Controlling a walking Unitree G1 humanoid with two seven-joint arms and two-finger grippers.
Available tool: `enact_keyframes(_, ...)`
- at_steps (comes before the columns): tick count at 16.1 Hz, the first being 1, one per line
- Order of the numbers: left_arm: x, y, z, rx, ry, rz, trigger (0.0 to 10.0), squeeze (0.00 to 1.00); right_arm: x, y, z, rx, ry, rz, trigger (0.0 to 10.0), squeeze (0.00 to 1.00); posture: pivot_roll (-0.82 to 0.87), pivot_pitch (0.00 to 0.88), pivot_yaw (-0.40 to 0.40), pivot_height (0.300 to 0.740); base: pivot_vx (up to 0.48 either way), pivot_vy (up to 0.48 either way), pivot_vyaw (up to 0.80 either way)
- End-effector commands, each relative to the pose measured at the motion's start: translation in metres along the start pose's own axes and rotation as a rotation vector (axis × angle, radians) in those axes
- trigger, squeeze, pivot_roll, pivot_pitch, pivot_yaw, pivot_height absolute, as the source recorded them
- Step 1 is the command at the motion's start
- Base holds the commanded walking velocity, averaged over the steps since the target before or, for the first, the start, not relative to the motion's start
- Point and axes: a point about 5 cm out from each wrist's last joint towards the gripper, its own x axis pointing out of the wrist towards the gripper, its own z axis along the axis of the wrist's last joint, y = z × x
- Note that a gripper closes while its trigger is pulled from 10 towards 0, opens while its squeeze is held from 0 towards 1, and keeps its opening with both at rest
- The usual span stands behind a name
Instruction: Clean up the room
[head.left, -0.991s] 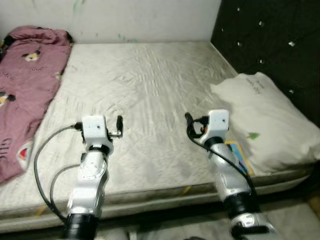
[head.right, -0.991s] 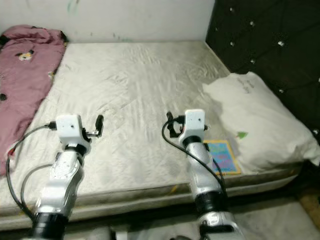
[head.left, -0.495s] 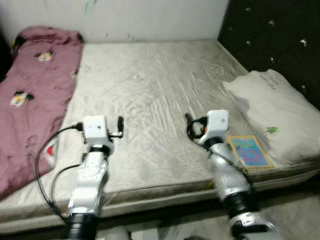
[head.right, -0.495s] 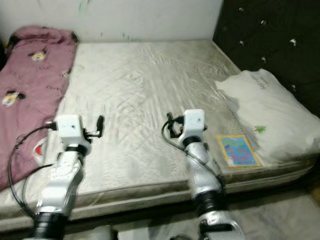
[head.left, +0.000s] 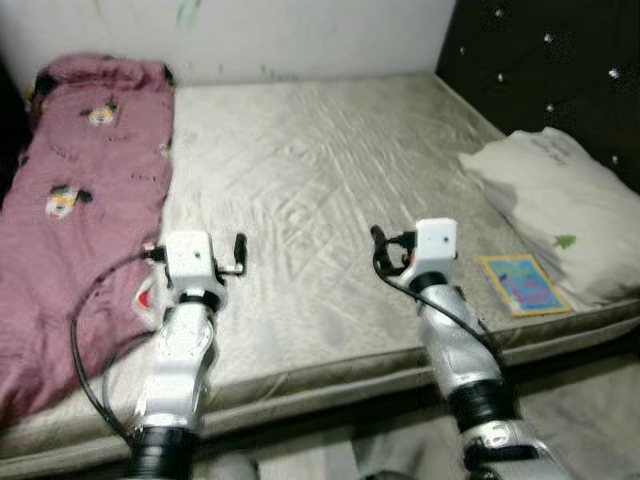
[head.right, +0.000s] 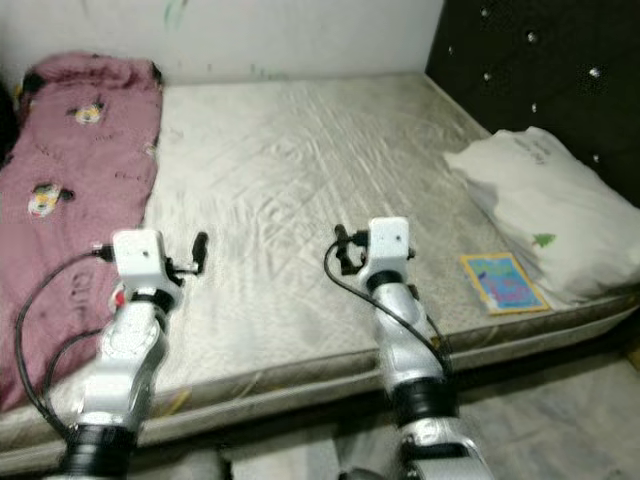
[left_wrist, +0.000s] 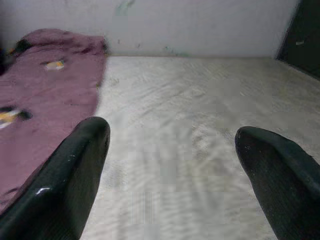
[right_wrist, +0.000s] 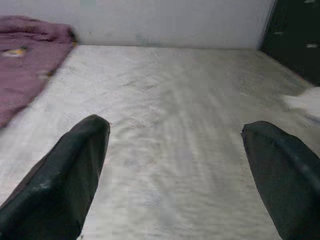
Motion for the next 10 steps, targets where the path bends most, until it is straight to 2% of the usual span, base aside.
enact_keyframes(1, 0.0008, 0.0025, 0.0037, -0.010, -0.010, 0.011, 10.0, 0.00, 0.0029, 0.0009, 0.0059, -0.012, -0.016, 0.010, 10.0, 0.00, 0.12, 0.000, -0.040, 0.740, 0.000, 0.480, 0.00)
enact_keyframes(10, 0.0010, 0.0019, 0.0031, -0.016, -0.002, 0.021, 10.0, 0.00, 0.0040, 0.0010, 0.0054, -0.028, -0.011, 0.017, 10.0, 0.00, 0.12, 0.000, -0.042, 0.740, 0.000, 0.480, 0.00)
